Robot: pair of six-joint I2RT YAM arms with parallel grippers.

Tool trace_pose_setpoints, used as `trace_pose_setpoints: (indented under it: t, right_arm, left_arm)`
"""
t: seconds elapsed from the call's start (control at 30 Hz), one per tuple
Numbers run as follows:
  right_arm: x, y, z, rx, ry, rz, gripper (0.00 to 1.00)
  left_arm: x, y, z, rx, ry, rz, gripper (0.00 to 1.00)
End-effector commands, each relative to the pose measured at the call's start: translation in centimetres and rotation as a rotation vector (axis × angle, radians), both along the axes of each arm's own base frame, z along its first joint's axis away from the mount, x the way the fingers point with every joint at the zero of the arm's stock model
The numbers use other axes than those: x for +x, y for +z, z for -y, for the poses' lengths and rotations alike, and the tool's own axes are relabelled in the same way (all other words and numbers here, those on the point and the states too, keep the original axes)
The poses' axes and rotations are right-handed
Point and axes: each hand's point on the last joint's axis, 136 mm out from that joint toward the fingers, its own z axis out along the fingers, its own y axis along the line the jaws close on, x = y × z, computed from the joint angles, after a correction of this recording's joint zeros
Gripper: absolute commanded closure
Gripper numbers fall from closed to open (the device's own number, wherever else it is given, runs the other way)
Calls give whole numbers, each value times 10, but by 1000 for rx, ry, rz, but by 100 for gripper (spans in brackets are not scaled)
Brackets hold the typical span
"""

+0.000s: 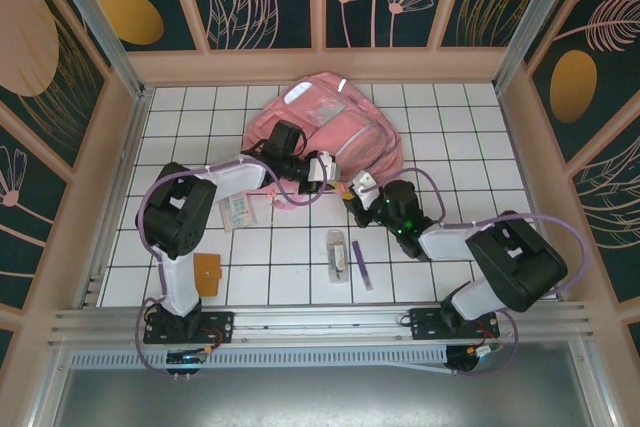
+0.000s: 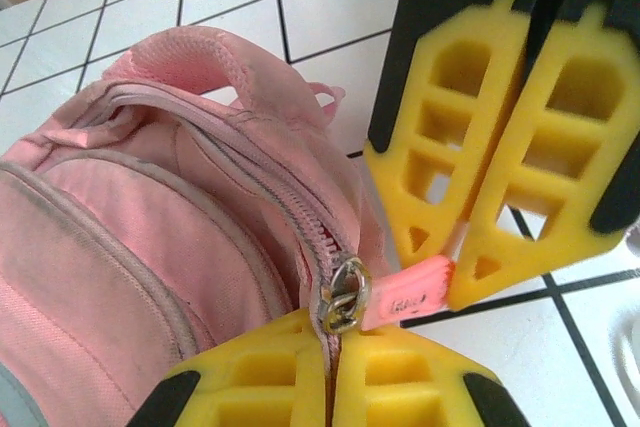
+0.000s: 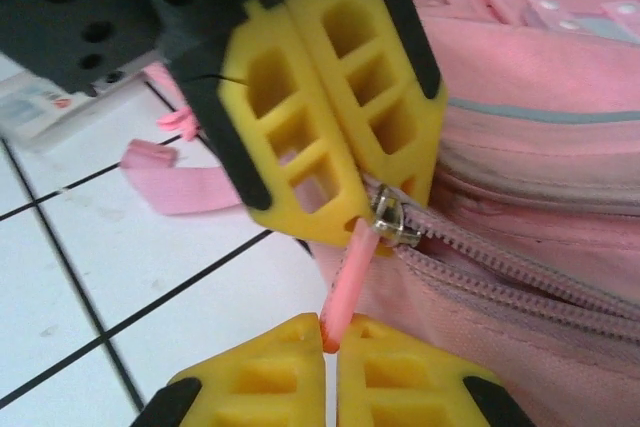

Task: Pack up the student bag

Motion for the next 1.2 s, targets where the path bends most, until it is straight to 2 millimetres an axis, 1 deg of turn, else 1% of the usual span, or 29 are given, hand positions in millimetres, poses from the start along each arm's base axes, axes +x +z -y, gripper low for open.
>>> trace_pose_setpoints:
  t: [0.0, 0.03, 0.1, 0.17, 0.23, 0.3, 0.4, 0.53, 0.63, 0.7, 0.77, 0.83, 0.9, 1.07, 1.17]
  right_arm:
    - [-31, 26, -26, 67, 263, -11, 96]
    - [-33, 27, -27, 77, 282, -39, 91]
    - [-29, 28, -27, 89, 273, -64, 85]
    - [-16, 27, -24, 95, 212, -73, 83]
    - [0, 25, -19, 110, 126, -87, 77]
    - [6, 25, -20, 140, 108, -102, 75]
    - [11, 21, -23, 164, 97, -128, 71]
    - [17, 23, -18, 182, 54, -130, 60]
    - [21, 22, -14, 199, 9, -144, 58]
    - [23, 22, -10, 216, -21, -149, 58]
    - [25, 23, -9, 212, -29, -141, 61]
    - [28, 25, -8, 207, -44, -127, 69]
    - [34, 24, -3, 206, -93, -123, 80]
    - [39, 21, 6, 187, -147, -112, 90]
    - [34, 16, 12, 176, -166, -124, 96]
  left_arm:
    - [-10, 12, 6, -24, -69, 41, 100]
    - [-10, 12, 6, -25, -69, 45, 100]
    - [-11, 12, 6, -30, -78, 56, 100]
    - [-11, 13, 7, -36, -83, 53, 100]
    - [-11, 14, 8, -39, -82, 41, 100]
    - [-12, 18, 9, -56, -83, 38, 100]
    - [-14, 19, 9, -73, -86, 43, 100]
    - [-14, 21, 7, -68, -62, 36, 100]
    - [-15, 19, 6, -71, -59, 41, 100]
    - [-14, 20, 5, -66, -52, 36, 100]
    - [-14, 21, 5, -71, -47, 36, 100]
    - [-16, 20, 5, -78, -50, 40, 100]
    - [-16, 19, 4, -71, -47, 36, 100]
    - [-17, 17, 3, -65, -42, 44, 100]
    - [-15, 14, 1, -41, -33, 48, 100]
